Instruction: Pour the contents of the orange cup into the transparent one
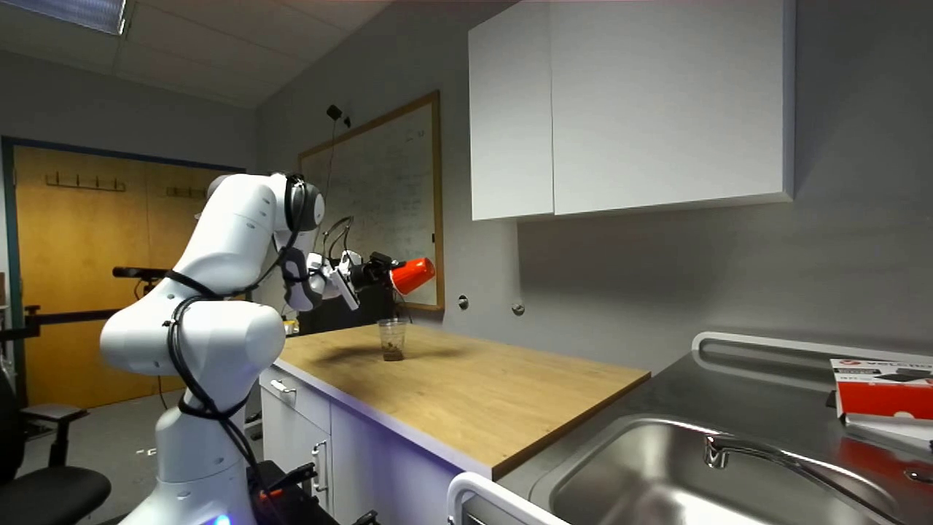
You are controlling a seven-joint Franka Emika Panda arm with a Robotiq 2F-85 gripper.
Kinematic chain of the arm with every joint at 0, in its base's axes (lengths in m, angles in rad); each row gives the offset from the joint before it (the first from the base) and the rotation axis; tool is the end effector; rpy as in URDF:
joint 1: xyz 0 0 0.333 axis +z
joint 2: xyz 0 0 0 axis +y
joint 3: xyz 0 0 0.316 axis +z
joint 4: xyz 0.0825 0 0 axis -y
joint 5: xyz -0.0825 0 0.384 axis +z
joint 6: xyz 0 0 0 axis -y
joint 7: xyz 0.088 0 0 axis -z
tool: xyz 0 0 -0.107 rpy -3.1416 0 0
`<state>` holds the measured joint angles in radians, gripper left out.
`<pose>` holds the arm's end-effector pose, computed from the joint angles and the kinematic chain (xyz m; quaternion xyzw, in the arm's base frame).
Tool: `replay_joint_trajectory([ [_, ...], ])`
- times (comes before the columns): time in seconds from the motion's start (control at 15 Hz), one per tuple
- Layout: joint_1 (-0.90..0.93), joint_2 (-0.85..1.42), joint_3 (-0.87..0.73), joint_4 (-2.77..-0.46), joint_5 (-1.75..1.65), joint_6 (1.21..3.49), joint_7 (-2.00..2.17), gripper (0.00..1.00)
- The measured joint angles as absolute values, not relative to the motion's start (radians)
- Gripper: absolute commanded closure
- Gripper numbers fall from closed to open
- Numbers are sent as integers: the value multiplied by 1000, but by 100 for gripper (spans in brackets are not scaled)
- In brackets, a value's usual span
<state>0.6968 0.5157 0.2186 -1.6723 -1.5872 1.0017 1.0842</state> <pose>0.4928 0.3757 0.3956 0.6212 -0.0268 0.3533 0.6990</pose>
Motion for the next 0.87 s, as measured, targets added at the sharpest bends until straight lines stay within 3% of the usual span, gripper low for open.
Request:
replay_joint_trajectory([
  [0.87,676,516,230,-1706,-1687,968,1095,96],
])
